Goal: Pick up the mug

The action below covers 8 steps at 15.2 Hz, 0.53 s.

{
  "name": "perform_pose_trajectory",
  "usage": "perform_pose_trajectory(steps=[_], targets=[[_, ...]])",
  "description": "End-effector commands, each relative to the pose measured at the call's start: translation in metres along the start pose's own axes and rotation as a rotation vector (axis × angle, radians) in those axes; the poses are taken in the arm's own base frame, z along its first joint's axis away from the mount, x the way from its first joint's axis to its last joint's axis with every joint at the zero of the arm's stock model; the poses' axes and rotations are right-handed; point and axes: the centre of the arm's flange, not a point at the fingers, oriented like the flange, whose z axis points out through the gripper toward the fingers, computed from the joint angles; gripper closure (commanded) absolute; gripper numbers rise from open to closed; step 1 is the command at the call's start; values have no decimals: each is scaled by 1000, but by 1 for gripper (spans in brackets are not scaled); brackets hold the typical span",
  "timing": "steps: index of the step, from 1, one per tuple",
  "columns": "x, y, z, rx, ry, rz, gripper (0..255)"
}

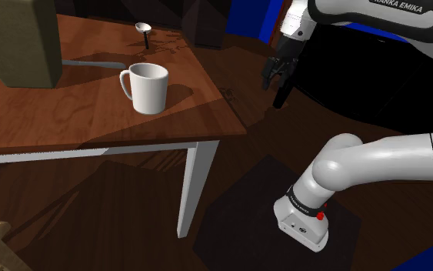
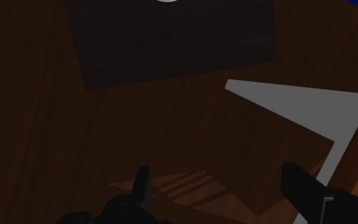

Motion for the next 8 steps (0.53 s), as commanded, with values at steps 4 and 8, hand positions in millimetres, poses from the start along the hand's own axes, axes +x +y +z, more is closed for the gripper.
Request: perform_pose_trajectory(steps=[4,8], targets=[[9,-37,-5,4,6,3,0],[22,-87,-12,10,14,6,0]])
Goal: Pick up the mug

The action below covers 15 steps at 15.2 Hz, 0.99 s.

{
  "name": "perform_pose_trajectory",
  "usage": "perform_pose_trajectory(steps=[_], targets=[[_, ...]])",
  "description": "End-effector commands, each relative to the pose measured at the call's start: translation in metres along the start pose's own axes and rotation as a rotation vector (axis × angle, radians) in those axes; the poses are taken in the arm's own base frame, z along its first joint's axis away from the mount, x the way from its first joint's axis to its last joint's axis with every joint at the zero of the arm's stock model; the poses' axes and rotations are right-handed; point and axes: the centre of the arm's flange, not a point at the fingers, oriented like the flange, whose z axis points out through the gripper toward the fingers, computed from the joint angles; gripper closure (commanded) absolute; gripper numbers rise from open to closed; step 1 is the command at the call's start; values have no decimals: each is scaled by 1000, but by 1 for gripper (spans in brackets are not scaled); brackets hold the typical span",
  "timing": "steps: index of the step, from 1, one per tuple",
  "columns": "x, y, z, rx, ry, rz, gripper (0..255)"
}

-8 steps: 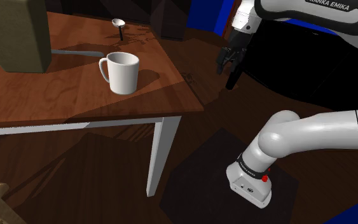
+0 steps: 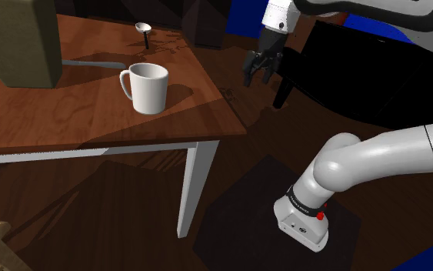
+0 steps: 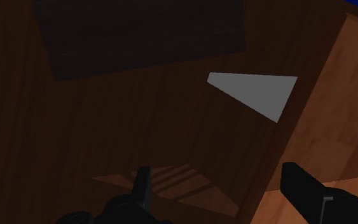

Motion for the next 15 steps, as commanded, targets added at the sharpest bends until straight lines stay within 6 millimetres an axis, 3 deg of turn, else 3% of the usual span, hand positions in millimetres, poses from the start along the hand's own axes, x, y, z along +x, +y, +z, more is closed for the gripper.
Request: perform_pose_trajectory(steps=[1,15], targets=[[7,-25,-3,4,4,2,0],[53,-198,-28,23,32,15,0]])
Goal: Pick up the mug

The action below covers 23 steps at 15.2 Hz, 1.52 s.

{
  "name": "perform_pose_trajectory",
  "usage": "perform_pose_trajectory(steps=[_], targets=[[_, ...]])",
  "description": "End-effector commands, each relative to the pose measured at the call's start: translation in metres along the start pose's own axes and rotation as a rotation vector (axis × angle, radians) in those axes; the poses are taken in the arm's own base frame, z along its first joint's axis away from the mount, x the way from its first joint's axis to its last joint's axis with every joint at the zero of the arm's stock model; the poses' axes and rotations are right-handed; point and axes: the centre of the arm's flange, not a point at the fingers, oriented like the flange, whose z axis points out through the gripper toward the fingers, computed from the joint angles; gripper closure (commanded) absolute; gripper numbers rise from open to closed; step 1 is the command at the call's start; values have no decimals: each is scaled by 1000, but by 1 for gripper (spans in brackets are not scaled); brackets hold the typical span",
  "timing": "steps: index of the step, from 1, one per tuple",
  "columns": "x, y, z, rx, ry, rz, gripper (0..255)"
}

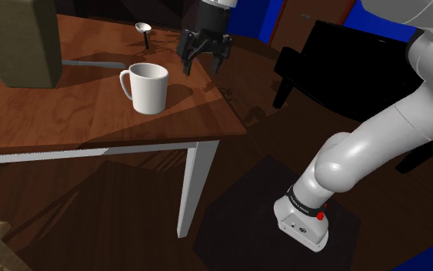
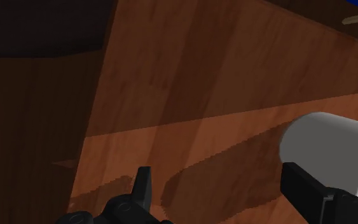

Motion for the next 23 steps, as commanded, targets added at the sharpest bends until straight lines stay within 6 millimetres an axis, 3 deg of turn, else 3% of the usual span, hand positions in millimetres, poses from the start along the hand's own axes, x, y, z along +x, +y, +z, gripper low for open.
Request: perform_pose_trajectory(steps=[1,7,16,17,23], targets=[[5,-27,-5,5,4,3,0],[23,-95,-15,12,15,8,0],[21,-94,25,12,15,8,0],[22,-94,26,12,15,8,255],[22,-94,25,12,15,8,255]])
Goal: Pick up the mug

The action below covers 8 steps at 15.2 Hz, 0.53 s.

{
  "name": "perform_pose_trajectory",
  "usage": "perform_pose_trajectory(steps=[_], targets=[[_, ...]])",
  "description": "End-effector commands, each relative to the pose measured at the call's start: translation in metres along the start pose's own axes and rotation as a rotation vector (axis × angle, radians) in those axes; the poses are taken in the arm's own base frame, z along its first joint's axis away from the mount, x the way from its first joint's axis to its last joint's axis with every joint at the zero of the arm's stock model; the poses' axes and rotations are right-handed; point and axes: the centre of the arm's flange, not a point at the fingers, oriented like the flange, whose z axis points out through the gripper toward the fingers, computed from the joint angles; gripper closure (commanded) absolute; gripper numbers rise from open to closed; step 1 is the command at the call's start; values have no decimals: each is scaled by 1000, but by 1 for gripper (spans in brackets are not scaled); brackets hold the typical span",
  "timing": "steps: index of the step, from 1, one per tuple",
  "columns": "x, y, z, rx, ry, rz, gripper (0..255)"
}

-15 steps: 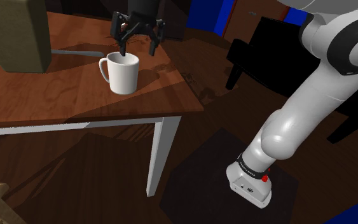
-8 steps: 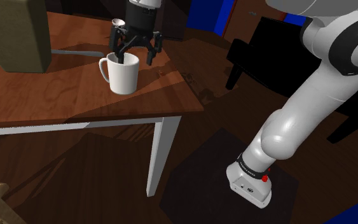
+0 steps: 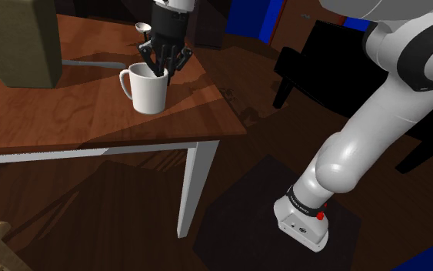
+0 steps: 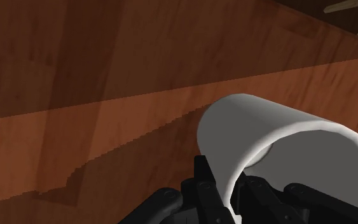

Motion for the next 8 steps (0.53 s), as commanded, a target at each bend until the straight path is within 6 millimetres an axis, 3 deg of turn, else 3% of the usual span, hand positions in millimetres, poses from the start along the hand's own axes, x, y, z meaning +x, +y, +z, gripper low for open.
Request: perform_pose_trajectory(steps=[1,3,8], targets=[[0,0,1,0,-1,0,255],[-1,0,1,0,-1,0,255],[0,-1,-26,0,-1,0,255]])
